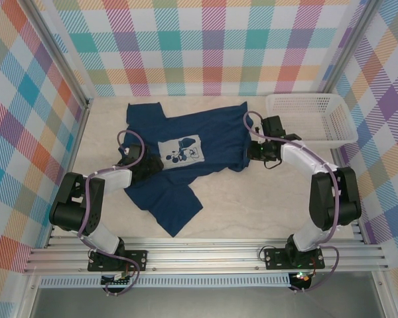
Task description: Fold the inside-out t-shirt
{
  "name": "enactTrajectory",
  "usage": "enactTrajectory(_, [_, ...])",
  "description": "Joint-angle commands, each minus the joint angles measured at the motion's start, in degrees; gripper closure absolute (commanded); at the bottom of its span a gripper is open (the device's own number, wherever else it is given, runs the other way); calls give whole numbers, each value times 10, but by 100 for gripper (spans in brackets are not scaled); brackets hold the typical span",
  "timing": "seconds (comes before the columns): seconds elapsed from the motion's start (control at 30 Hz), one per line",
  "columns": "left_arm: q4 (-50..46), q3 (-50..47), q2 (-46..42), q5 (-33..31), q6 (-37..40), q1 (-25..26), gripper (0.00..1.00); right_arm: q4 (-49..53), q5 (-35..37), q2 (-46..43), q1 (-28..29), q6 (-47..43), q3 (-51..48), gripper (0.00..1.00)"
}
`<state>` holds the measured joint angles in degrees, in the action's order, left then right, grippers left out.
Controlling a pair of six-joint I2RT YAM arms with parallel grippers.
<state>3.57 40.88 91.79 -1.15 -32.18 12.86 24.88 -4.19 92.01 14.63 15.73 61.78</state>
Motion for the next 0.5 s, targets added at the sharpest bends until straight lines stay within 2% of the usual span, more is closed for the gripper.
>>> enactTrajectory(0.0, [-40,-22,23,-5,-7,-9,33,-32,-75,-16,17,47,-45,62])
enactTrajectory(0.13, [-38,-21,25,-1,-6,-10,33,-58,-61,-11,36,79,-80,45])
enactTrajectory(0.27, [-37,-21,25,1,-5,-9,33,-106,-79,16,43,108,-95,43])
enactTrajectory(0.37, [-36,-21,25,0,-5,-9,33,-135,-67,36,44,117,-93,50])
enactTrajectory(0.47, [-36,-22,24,-1,-5,-10,33,-128,-21,45,44,99,-79,71])
